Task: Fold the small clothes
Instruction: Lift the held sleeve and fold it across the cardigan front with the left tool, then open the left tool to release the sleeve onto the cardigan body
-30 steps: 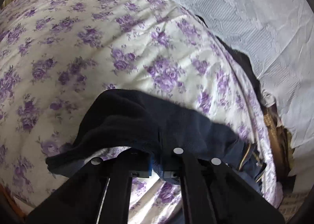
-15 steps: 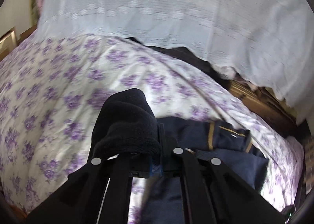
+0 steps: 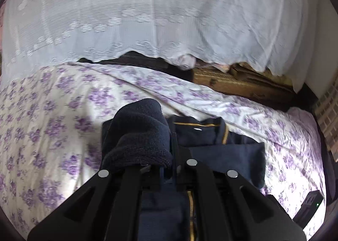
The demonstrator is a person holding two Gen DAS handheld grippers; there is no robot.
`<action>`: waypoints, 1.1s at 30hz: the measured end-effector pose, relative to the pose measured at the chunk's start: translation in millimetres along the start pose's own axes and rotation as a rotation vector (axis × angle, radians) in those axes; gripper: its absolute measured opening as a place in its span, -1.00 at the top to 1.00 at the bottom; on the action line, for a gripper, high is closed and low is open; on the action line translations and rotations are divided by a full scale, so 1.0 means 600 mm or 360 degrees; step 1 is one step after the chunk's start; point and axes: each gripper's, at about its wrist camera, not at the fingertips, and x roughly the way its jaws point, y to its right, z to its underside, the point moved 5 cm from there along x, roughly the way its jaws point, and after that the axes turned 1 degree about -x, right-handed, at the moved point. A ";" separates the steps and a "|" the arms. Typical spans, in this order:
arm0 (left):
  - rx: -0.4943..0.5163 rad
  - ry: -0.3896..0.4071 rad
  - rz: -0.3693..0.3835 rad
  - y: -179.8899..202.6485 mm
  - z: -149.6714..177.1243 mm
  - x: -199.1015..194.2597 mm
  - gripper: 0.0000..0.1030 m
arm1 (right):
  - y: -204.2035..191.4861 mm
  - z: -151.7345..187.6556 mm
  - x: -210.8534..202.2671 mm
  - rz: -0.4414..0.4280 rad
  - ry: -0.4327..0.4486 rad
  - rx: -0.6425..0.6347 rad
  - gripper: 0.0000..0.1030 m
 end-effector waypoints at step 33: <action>0.0872 -0.0091 -0.0231 0.086 0.142 0.012 -0.91 | -0.006 0.003 0.001 0.0009 0.0000 -0.0011 -0.75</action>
